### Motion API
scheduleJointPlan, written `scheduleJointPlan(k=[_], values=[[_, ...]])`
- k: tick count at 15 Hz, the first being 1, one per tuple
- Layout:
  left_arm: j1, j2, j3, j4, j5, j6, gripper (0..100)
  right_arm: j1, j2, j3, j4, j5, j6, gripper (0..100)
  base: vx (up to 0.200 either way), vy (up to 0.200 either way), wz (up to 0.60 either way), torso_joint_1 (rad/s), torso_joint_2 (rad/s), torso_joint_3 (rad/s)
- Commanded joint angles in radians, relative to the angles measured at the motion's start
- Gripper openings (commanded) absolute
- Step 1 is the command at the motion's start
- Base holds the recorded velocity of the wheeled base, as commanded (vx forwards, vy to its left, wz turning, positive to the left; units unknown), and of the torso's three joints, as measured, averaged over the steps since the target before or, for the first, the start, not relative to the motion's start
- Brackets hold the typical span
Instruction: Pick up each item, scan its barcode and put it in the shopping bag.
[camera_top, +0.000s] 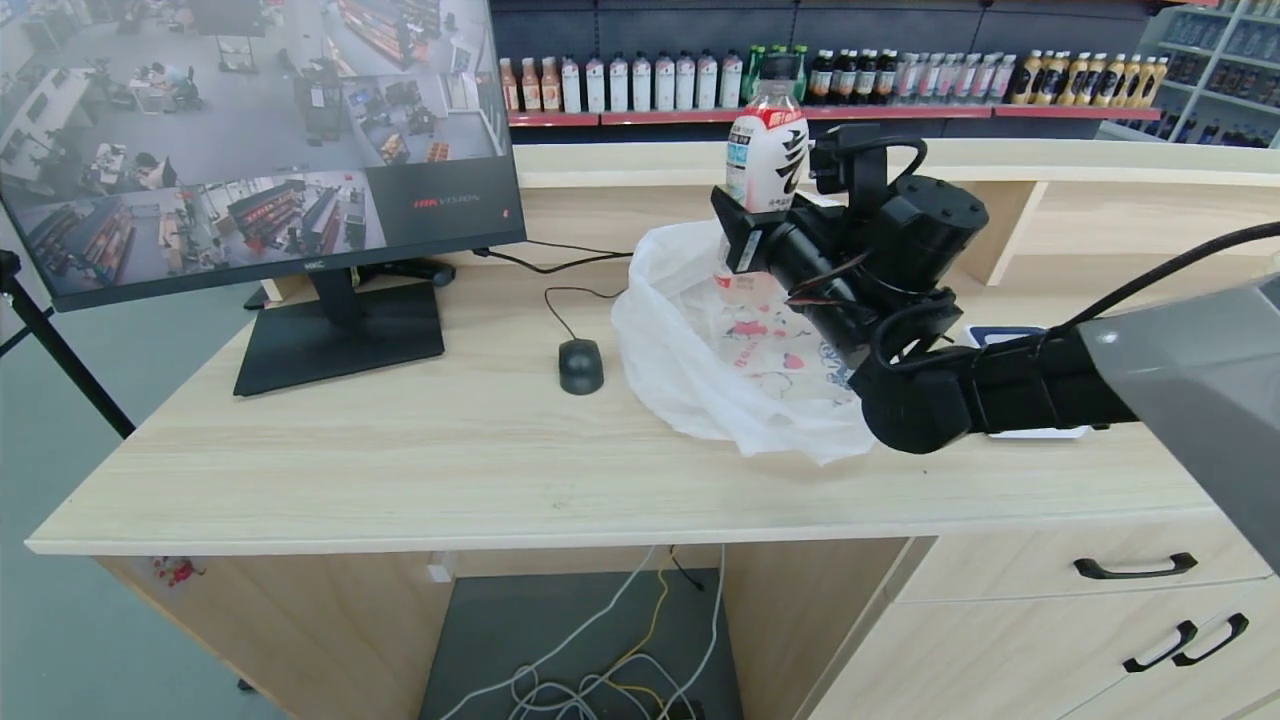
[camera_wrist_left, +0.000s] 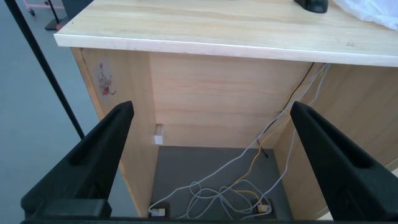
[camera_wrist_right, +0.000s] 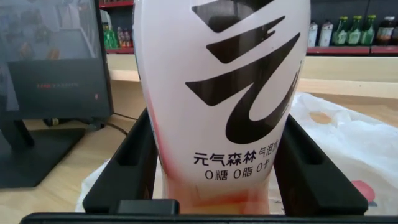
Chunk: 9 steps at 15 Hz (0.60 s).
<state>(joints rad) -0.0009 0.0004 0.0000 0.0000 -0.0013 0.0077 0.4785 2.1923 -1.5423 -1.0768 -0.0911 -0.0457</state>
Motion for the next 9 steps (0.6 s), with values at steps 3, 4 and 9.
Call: scheduleJointPlan(k=[3, 4, 9], values=[[-0.001, 0.000, 0.000, 0.000, 0.000, 0.000, 100, -0.028, 0.073, -0.024, -0.002, 0.002, 0.000, 0, 0.000, 0.000, 0.00, 0.000, 0.00, 0.000], [0.001, 0.000, 0.000, 0.000, 0.000, 0.000, 100, -0.029, 0.075, -0.025, 0.000, 0.002, 0.000, 0, 0.000, 0.000, 0.00, 0.000, 0.00, 0.000], [0.001, 0.000, 0.000, 0.000, 0.000, 0.000, 100, -0.067, 0.159, -0.148, 0.038, 0.008, 0.001, 0, 0.000, 0.000, 0.00, 0.000, 0.00, 0.000]])
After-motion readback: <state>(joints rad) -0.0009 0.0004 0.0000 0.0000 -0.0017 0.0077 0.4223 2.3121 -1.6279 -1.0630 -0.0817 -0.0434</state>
